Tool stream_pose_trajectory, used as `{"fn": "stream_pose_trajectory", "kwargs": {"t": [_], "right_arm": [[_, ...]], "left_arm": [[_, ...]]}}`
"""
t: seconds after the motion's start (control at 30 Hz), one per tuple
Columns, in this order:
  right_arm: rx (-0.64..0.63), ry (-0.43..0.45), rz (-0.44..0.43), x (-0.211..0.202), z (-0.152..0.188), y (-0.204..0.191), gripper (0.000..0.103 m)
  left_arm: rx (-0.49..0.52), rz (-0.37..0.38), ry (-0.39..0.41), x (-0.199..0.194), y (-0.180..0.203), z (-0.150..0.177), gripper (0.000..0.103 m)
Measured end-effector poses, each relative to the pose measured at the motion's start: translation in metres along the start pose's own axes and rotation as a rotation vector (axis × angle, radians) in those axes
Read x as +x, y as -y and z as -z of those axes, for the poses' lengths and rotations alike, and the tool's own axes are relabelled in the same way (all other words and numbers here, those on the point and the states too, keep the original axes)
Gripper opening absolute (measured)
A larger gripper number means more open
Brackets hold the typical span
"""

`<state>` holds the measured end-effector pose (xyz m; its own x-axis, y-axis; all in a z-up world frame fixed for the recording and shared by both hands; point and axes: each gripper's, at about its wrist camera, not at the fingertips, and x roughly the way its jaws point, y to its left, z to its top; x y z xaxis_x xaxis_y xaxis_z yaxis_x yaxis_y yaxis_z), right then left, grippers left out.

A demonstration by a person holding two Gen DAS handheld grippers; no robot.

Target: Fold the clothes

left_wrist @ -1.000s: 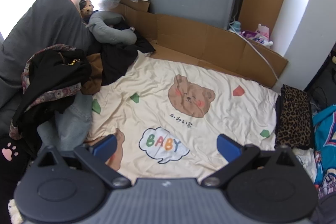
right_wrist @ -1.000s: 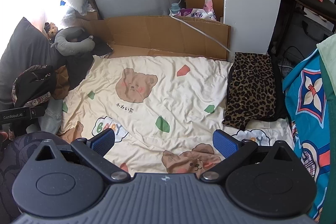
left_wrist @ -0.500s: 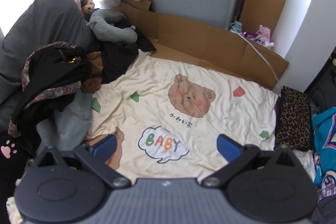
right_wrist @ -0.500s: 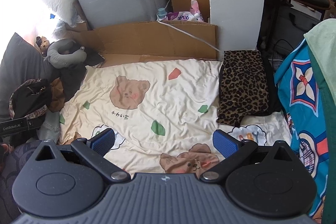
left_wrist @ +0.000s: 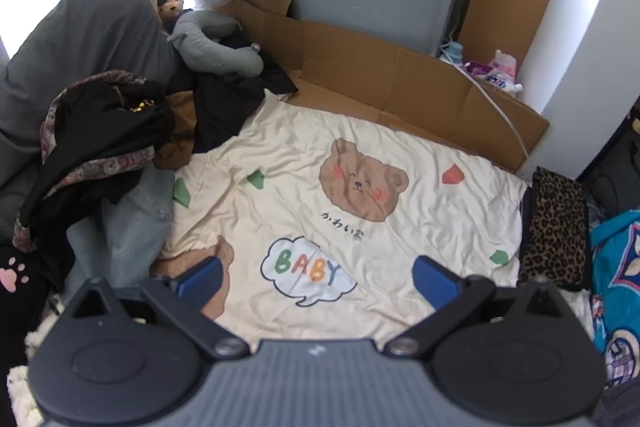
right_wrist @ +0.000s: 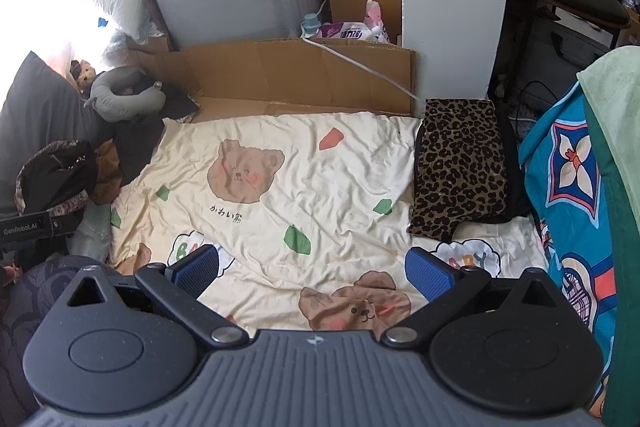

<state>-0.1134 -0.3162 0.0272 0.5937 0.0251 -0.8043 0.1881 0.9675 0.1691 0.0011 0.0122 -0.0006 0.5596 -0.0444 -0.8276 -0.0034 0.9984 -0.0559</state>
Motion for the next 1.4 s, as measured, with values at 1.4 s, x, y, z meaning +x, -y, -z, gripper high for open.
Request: {"fn": "stream_pose_trajectory", "kwargs": {"t": [1.4], "right_arm": [[-0.098,0.122,-0.344,0.054,-0.046,-0.005,0.100]], "left_arm": [[-0.128,-0.185,0.185,0.014,-0.241,-0.032,0.092]]}}
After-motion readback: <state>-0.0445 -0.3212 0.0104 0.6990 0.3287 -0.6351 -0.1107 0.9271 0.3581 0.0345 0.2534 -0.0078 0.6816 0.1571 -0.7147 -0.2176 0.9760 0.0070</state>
